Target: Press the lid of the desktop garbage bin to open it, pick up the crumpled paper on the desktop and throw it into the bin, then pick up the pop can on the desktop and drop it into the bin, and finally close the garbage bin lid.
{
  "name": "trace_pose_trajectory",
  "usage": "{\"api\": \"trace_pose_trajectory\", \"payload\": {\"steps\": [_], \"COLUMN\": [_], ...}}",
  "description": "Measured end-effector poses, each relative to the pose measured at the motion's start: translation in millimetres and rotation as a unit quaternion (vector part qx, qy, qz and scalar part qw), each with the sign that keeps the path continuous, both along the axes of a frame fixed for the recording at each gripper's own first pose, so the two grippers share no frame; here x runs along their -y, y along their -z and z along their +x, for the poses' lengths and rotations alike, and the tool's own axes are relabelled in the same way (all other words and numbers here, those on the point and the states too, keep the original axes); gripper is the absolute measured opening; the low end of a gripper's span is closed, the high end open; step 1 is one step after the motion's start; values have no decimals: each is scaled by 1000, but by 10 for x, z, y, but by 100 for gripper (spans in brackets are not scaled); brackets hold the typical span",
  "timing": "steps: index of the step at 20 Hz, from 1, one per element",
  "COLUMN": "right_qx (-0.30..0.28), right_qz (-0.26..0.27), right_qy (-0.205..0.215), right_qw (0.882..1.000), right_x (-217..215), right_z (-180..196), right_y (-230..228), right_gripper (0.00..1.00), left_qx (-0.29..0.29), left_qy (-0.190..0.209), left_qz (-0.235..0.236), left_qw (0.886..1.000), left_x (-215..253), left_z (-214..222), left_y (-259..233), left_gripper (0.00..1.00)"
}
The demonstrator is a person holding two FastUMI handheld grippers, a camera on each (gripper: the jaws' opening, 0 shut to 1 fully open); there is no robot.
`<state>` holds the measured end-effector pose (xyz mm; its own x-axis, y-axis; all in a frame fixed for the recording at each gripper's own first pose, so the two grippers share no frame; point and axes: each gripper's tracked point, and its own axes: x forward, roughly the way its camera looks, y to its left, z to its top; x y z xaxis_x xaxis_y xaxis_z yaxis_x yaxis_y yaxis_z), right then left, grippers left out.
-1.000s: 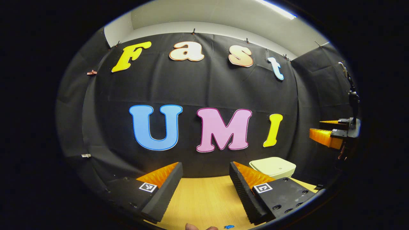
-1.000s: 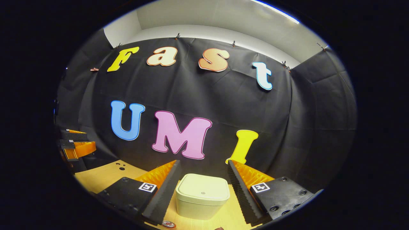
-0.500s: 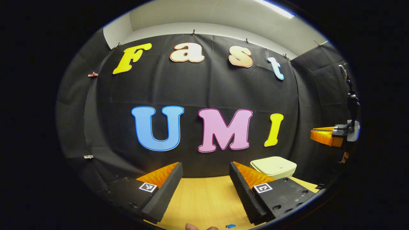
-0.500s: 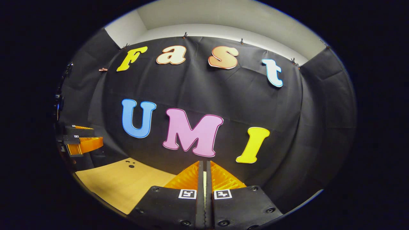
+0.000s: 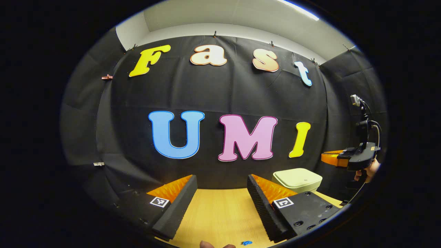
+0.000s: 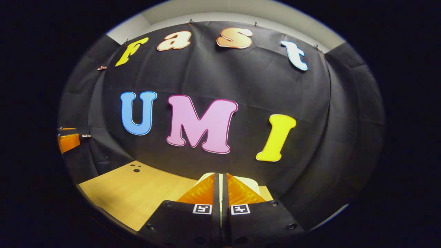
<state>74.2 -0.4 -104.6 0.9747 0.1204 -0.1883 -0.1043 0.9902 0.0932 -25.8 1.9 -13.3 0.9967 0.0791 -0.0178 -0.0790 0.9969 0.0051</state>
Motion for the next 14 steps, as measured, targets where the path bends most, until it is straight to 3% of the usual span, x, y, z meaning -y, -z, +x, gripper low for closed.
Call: {"api": "trace_pose_trajectory", "payload": {"steps": [3,7,14], "right_qx": [-34,-64,-86], "right_qz": [23,8,4], "right_qy": [2,-2,-23], "right_qw": [999,998,996], "right_x": [31,43,-95], "right_z": [196,363,493], "right_y": [361,728,1000], "right_gripper": [5,5,6], "left_qx": [-11,-27,-42], "left_qy": [-11,-18,-20], "left_qz": [-3,-14,-11], "left_qw": [1000,999,999], "left_x": [-13,35,142], "left_z": [31,83,194], "left_y": [82,201,299], "left_gripper": [94,94,94]}}
